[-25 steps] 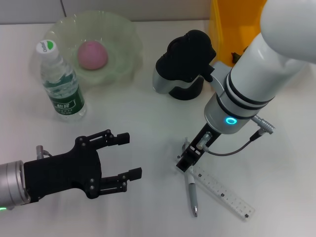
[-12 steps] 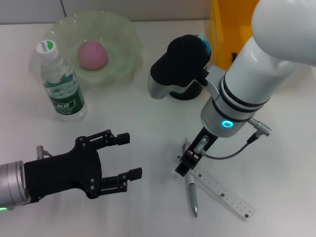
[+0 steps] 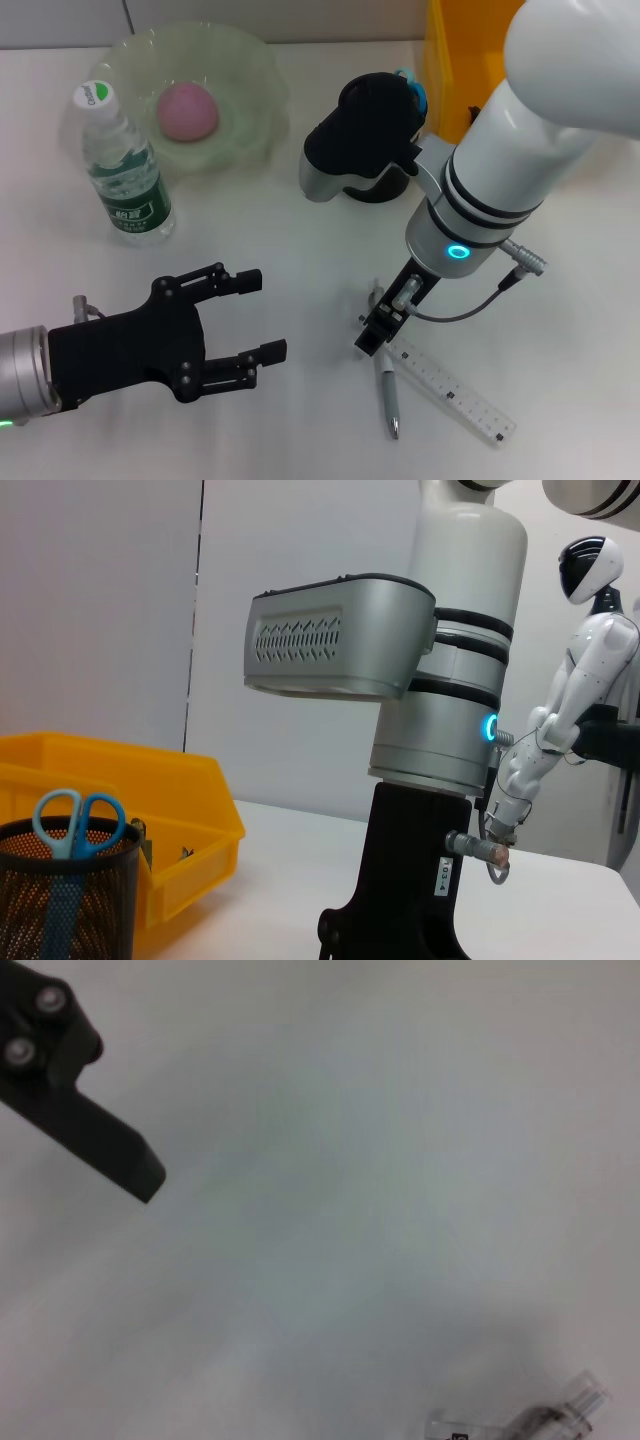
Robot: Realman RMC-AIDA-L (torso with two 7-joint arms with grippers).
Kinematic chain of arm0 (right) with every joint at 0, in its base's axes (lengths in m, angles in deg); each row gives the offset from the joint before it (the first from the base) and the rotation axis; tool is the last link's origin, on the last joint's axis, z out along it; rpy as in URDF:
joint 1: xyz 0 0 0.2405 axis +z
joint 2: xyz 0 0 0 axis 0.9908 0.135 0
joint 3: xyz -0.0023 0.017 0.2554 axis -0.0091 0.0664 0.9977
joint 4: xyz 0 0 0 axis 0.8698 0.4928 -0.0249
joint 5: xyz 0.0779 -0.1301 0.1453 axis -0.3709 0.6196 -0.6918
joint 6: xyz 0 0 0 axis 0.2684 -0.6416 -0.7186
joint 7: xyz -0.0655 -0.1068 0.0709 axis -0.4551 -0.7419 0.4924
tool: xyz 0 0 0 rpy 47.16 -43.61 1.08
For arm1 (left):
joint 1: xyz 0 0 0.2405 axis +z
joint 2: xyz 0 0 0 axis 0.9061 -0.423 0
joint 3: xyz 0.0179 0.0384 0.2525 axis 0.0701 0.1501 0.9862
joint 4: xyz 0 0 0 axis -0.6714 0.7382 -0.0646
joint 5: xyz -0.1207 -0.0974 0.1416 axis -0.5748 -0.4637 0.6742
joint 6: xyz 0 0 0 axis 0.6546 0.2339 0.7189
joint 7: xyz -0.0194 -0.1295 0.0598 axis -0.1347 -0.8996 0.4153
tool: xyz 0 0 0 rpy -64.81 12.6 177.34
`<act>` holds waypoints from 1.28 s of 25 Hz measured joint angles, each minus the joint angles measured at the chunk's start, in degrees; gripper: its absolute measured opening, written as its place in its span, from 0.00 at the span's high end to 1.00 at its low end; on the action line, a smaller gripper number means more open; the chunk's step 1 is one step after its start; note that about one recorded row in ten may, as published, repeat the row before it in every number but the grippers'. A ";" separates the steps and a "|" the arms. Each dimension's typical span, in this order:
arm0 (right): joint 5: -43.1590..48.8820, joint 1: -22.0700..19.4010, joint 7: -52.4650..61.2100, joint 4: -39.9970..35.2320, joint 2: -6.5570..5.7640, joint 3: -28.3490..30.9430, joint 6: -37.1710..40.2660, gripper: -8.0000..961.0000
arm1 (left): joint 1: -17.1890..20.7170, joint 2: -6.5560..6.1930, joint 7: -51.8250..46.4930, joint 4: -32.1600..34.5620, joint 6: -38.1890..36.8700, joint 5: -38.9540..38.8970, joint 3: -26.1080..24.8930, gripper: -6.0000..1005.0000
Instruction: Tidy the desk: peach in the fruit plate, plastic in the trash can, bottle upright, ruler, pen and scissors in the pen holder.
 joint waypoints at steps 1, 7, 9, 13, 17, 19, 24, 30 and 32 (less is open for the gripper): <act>0.00 0.14 0.00 0.19 0.00 -0.05 -0.09 0.41 | 0.00 -0.01 0.00 0.00 0.00 0.00 -0.04 0.21; 0.00 0.92 0.00 1.43 0.00 -0.21 -0.34 0.41 | 0.00 -0.02 0.01 0.00 0.03 0.00 -0.08 0.21; 0.00 1.30 0.00 2.36 0.00 -0.23 -0.49 0.42 | 0.00 -0.02 0.01 0.00 0.12 0.00 -0.03 0.21; -0.38 1.43 0.00 2.78 -0.01 -0.88 -0.86 0.49 | -0.06 -0.02 0.01 0.04 0.18 -0.01 0.00 0.21; -0.63 1.42 0.00 2.70 -0.01 -0.97 -0.86 0.60 | -0.08 -0.02 0.01 0.03 0.18 0.00 -0.07 0.21; -0.70 1.40 0.00 2.36 0.00 -1.01 -0.48 0.60 | -0.09 -0.02 0.00 0.02 0.18 0.00 -0.13 0.21; -0.70 1.09 0.00 0.89 0.00 -0.13 0.92 0.60 | -0.09 -0.02 0.00 0.00 0.18 0.00 -0.16 0.21; 0.49 -0.14 0.00 -4.11 -0.28 3.98 3.63 0.60 | 0.02 -0.02 -0.01 0.22 -0.19 0.00 -0.23 0.21; 2.75 -0.85 0.00 -7.54 -0.40 6.94 5.66 0.60 | 0.03 -0.02 -0.04 0.28 -0.25 0.00 -0.24 0.21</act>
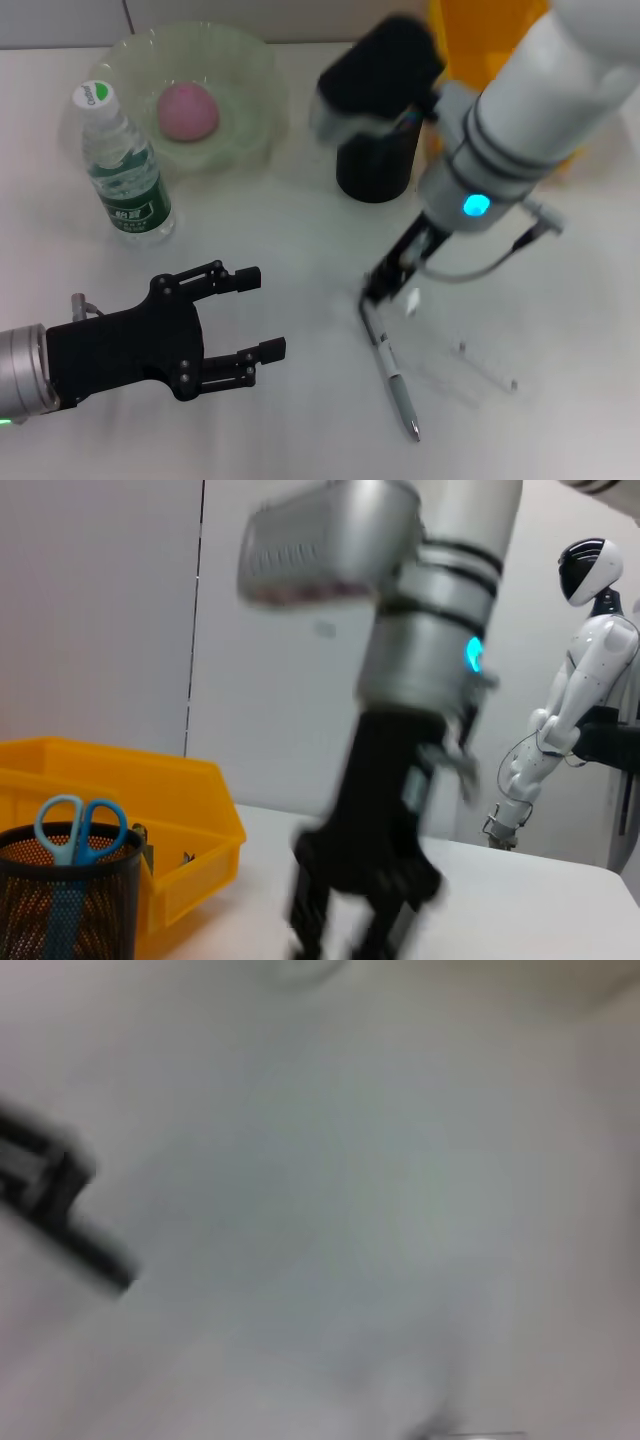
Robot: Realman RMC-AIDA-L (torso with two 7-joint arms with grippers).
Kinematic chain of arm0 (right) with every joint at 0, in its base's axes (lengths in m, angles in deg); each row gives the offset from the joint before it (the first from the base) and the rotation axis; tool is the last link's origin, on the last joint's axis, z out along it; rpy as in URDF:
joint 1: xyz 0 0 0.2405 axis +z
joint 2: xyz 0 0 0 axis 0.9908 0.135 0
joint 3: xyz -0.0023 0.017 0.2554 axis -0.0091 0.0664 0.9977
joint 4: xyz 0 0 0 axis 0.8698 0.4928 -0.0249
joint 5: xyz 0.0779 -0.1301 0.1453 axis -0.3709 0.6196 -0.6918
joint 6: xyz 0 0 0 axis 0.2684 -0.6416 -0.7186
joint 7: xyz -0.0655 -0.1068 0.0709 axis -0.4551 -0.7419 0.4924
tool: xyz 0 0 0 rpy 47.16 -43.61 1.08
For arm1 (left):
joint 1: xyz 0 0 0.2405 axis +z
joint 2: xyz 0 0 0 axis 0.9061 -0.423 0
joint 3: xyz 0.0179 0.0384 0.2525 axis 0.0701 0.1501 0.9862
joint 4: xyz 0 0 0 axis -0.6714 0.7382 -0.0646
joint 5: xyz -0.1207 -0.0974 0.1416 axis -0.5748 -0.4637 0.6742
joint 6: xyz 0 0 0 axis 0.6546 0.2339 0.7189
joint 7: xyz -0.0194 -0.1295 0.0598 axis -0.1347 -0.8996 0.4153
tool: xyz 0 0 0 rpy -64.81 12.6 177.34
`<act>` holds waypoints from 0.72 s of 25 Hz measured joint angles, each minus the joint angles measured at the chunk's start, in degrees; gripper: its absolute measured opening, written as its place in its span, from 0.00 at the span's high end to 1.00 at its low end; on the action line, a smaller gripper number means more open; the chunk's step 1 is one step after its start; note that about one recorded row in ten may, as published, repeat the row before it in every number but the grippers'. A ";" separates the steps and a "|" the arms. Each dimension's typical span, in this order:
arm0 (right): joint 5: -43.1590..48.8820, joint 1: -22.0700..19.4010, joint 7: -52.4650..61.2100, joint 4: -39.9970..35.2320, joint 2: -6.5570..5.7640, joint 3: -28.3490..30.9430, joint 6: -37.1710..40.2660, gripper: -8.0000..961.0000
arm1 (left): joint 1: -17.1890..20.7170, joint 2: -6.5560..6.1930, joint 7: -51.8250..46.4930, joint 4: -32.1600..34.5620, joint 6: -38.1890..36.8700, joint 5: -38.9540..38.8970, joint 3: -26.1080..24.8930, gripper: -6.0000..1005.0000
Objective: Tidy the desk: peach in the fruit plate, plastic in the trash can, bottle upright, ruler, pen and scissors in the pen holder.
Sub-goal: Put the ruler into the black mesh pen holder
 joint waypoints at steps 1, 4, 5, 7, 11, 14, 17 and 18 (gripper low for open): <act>3.43 -0.87 -0.05 -4.48 -0.04 3.67 1.87 0.60 | -0.04 0.00 -0.03 -0.01 -0.03 0.00 -0.01 0.21; 7.74 -1.88 -0.68 -11.27 -0.08 9.09 3.12 0.60 | -0.11 0.00 -0.10 0.04 -0.10 0.00 -0.01 0.21; 7.74 -1.88 -0.68 -11.27 -0.08 9.09 3.12 0.60 | -0.11 0.00 -0.10 0.04 -0.10 0.00 -0.01 0.21; 8.54 -2.20 -2.15 -15.13 -0.12 13.33 2.74 0.60 | -0.17 0.00 -0.11 0.05 -0.11 0.00 -0.01 0.21; 8.45 -3.83 -6.05 -21.65 -0.10 17.69 -2.39 0.60 | -0.40 0.03 -0.45 0.13 -0.11 0.00 -0.01 0.21; 7.80 -6.48 -9.78 -24.18 0.09 18.06 -10.73 0.60 | -0.50 0.08 -0.54 0.16 -0.11 0.00 -0.01 0.21; 6.91 -7.56 -11.38 -24.10 0.11 18.09 -14.26 0.60 | -0.72 0.09 -0.70 0.16 -0.11 0.00 -0.01 0.21; 5.96 -8.12 -12.33 -23.79 0.11 18.11 -16.28 0.60 | -0.95 0.09 -1.02 0.17 -0.11 0.00 -0.01 0.21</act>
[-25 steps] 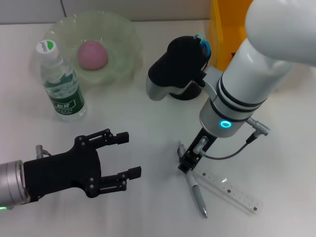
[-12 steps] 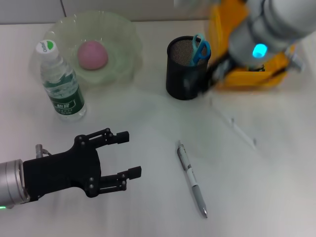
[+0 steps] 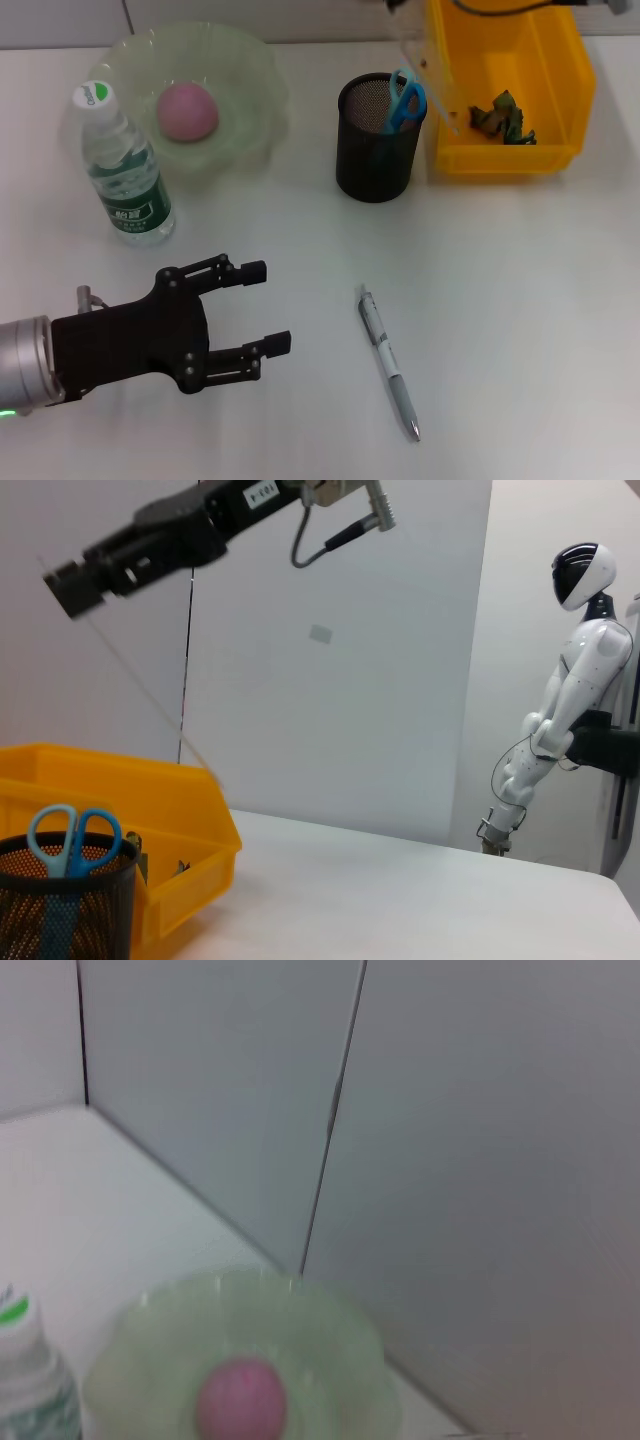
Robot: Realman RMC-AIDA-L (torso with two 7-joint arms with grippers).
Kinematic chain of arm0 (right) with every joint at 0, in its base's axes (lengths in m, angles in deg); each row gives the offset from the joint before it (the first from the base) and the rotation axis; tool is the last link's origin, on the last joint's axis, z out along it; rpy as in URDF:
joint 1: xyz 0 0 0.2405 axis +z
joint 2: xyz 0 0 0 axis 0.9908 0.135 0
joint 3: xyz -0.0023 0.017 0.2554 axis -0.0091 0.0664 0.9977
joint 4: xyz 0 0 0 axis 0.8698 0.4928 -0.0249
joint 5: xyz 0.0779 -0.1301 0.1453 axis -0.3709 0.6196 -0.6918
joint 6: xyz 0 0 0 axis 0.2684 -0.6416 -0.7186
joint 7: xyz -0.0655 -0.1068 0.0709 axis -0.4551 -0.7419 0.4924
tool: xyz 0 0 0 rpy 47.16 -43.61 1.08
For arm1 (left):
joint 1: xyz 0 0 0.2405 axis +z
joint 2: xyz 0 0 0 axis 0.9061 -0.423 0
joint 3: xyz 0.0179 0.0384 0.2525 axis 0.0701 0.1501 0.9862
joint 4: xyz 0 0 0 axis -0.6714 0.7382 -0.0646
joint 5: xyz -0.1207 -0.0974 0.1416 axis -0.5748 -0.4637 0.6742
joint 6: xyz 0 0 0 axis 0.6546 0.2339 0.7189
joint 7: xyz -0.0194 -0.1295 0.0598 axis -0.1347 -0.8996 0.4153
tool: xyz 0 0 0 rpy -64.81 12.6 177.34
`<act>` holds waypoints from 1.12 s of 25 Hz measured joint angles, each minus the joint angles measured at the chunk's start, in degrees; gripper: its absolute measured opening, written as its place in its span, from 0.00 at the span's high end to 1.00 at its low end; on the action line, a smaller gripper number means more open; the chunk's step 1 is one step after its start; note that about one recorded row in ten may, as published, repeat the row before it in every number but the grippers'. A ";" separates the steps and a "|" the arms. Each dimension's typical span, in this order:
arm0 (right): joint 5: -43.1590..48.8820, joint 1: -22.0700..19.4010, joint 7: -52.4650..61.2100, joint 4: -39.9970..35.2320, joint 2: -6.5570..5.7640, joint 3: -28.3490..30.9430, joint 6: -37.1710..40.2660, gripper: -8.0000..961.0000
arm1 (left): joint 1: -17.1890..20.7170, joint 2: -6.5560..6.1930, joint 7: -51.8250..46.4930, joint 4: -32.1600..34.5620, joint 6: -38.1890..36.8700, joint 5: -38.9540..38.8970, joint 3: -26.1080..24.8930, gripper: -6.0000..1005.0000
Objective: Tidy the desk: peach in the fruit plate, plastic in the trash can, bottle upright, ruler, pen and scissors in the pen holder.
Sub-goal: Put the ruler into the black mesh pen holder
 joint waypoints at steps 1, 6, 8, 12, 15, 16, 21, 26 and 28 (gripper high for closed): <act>-2.39 -1.39 -2.35 0.79 0.01 0.00 -3.96 0.60 | -0.09 0.00 -0.18 0.00 0.06 0.00 0.00 0.21; -9.36 -5.12 -9.68 3.28 0.14 -0.50 -12.95 0.60 | -0.34 0.00 -0.35 0.00 0.24 0.00 0.07 0.21; -13.17 -6.31 -13.48 4.85 0.13 -0.57 -15.96 0.60 | -0.39 0.00 -0.38 0.00 0.25 0.00 0.15 0.21; -19.31 -8.37 -20.73 8.03 0.07 -1.97 -22.03 0.60 | -0.52 -0.02 -0.47 0.00 0.26 0.00 0.33 0.21; -27.96 -10.67 -31.19 11.43 -0.04 -5.23 -29.67 0.60 | -0.58 -0.12 -0.48 0.00 0.27 0.00 0.47 0.21; -32.62 -11.52 -36.99 13.14 -0.05 -6.71 -32.33 0.60 | -0.60 -0.14 -0.49 -0.02 0.24 0.00 0.52 0.21; -47.71 -12.46 -52.26 18.21 0.03 -9.14 -36.87 0.60 | -0.59 -0.30 -0.56 -0.33 0.18 0.00 0.54 0.21; -61.07 -12.51 -64.62 23.59 0.03 -9.26 -37.57 0.60 | -0.44 -0.40 -0.61 -0.37 0.06 0.00 0.54 0.21; -66.00 -12.51 -69.82 25.84 0.04 -9.25 -37.59 0.60 | -0.32 -0.45 -0.61 -0.36 0.04 0.01 0.53 0.21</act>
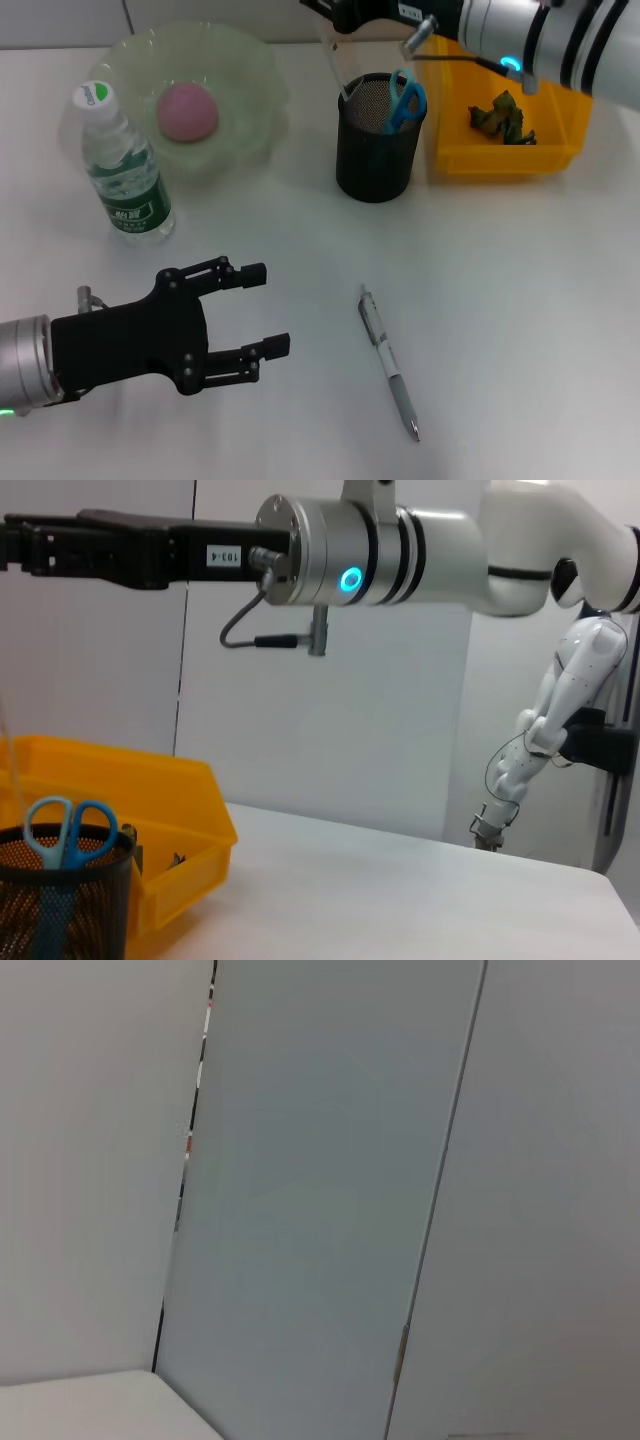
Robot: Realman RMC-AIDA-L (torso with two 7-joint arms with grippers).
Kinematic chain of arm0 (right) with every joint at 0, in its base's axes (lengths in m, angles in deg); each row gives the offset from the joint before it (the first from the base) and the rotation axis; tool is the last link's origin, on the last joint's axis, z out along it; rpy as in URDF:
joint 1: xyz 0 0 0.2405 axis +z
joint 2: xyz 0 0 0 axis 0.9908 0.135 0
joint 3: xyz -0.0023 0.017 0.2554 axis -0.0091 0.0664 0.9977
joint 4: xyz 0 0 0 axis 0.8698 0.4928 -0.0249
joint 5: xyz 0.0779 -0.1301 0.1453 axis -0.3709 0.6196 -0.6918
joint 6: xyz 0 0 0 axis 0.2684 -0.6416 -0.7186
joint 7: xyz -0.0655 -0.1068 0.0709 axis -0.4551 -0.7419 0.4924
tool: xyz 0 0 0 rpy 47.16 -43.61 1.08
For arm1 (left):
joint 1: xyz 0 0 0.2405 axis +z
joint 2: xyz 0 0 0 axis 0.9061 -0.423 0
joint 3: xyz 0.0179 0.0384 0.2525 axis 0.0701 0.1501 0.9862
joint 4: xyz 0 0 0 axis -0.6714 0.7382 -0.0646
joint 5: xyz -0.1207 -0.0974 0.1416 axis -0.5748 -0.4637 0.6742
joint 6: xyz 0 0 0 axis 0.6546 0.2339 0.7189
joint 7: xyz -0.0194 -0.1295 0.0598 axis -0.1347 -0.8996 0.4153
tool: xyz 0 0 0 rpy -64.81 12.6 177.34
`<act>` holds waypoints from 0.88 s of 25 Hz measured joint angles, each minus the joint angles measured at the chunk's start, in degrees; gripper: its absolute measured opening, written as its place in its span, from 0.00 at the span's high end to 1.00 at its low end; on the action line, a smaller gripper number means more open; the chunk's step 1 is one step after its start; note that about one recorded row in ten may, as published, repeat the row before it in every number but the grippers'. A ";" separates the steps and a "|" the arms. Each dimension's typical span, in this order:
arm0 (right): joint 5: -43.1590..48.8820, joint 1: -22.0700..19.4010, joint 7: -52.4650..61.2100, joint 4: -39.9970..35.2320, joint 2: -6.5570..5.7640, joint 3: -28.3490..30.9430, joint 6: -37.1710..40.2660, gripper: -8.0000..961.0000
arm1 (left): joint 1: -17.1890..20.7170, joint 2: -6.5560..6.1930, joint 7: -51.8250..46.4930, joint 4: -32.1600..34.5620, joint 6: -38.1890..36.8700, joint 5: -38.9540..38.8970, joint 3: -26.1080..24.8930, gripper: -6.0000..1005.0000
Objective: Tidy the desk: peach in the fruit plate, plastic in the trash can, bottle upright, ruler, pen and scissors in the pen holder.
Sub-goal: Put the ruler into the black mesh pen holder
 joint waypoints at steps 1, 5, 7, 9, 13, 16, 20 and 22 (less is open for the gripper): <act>-2.87 0.00 -3.29 1.20 0.02 0.00 0.05 0.60 | 0.00 0.00 0.00 0.00 0.00 0.00 0.00 0.21; -11.85 0.09 -12.09 5.04 0.04 0.01 0.58 0.60 | 0.12 0.00 0.00 0.02 -0.03 0.07 0.00 0.21; -17.29 0.39 -17.35 7.90 0.01 0.17 1.76 0.60 | 0.13 0.00 -0.05 0.12 -0.07 0.08 0.00 0.21; -21.91 0.80 -21.99 10.59 -0.03 0.37 3.42 0.60 | 0.12 0.01 -0.29 0.20 -0.11 0.08 0.00 0.21; -32.08 1.51 -31.13 16.67 -0.10 0.43 6.36 0.60 | 0.11 0.01 -0.54 0.27 -0.17 0.08 0.00 0.21; -33.52 1.55 -32.51 18.30 -0.11 0.44 7.12 0.60 | 0.16 0.02 -0.60 0.27 -0.23 0.08 0.00 0.21; -34.27 1.70 -33.69 21.41 -0.03 0.53 8.51 0.60 | 0.17 0.02 -0.67 0.27 -0.23 0.08 0.00 0.21; -34.35 2.10 -33.85 23.10 0.00 0.58 8.80 0.60 | 0.18 0.02 -0.68 0.27 -0.23 0.08 0.00 0.21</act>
